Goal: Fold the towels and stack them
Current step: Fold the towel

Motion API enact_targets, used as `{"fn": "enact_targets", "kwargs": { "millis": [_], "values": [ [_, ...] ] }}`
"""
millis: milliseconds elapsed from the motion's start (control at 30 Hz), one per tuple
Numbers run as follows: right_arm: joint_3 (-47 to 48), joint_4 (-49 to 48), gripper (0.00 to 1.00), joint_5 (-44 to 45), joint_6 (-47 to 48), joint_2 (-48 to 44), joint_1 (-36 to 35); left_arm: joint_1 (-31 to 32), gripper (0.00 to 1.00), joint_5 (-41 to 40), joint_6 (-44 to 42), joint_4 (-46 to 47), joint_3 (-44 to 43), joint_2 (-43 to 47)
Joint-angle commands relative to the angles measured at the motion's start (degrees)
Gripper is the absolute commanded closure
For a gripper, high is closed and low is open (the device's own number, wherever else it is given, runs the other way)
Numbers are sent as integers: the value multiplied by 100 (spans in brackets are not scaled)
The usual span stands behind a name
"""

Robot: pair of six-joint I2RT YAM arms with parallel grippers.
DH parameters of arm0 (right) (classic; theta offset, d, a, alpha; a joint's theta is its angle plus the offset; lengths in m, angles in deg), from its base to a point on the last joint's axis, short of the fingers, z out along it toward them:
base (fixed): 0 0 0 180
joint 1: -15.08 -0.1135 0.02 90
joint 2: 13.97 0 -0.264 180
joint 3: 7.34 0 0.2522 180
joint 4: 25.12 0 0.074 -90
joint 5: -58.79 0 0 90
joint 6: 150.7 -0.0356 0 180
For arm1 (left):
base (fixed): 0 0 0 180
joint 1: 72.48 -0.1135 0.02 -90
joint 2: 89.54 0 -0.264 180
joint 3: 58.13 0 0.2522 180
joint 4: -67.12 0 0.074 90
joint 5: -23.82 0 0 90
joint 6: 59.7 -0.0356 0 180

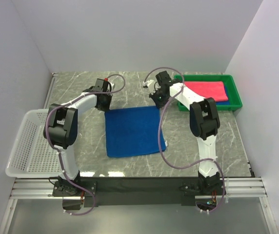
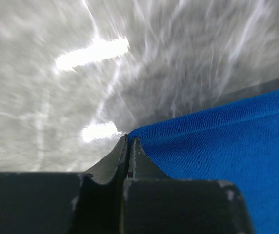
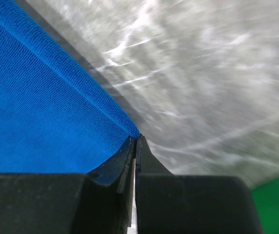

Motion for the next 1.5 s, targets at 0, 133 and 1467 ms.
{"fn": "enact_targets", "kwargs": {
  "millis": [0,133,1467],
  "values": [
    [-121,-785,100,640,-67,-727,64,-92,99,-631,-280,593,56,533],
    [-174,-1013,100,912,-67,-798,64,-100,99,-657,-368,953,249,743],
    [-3275,-2174,100,1835,-883,-3267,-515,778,99,-1123,721,1192,2324,2994]
  ]
}}
